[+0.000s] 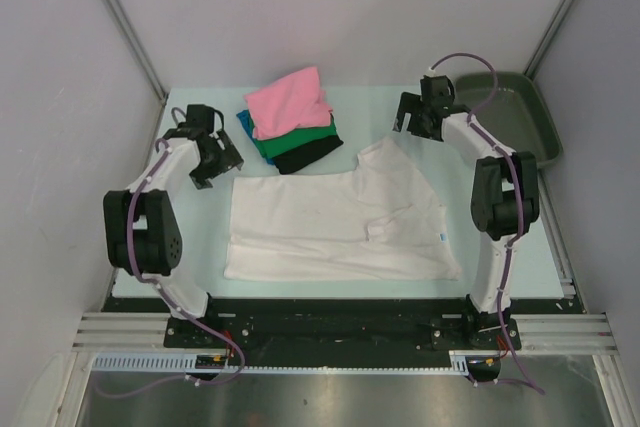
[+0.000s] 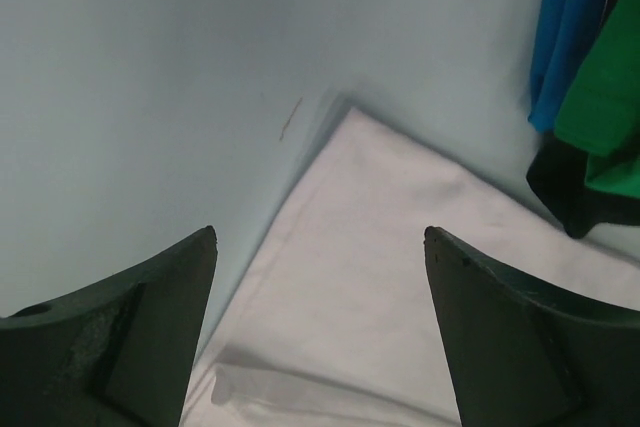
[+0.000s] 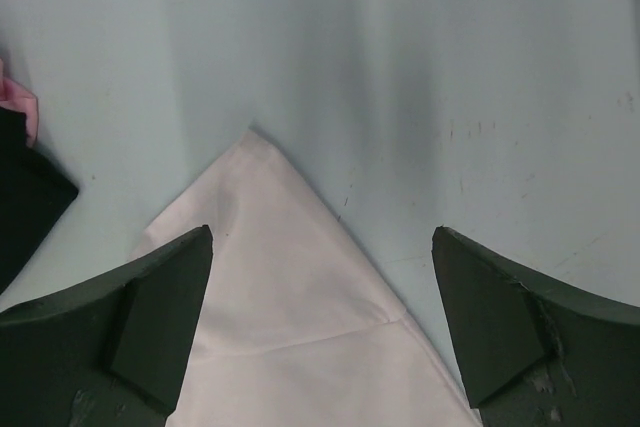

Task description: Fold and stack the t-shirts

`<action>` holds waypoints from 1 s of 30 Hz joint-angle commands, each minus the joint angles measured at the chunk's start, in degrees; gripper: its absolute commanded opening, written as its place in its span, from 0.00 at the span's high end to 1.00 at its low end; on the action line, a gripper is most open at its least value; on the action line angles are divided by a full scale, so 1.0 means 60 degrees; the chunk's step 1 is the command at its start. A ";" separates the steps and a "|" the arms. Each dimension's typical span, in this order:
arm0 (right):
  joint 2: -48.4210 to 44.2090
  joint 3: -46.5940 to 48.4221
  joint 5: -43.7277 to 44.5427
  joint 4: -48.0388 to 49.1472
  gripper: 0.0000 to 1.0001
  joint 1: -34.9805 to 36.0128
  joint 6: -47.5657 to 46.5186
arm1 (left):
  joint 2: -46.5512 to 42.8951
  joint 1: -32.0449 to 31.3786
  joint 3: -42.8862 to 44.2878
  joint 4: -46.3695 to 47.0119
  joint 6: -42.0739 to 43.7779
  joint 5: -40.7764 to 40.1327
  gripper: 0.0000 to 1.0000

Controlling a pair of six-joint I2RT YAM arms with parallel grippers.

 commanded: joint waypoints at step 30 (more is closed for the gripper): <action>0.0764 0.1025 0.0257 -0.0701 0.04 0.0179 -0.1040 | 0.3217 0.0327 0.0886 0.2017 0.2194 0.2151 0.56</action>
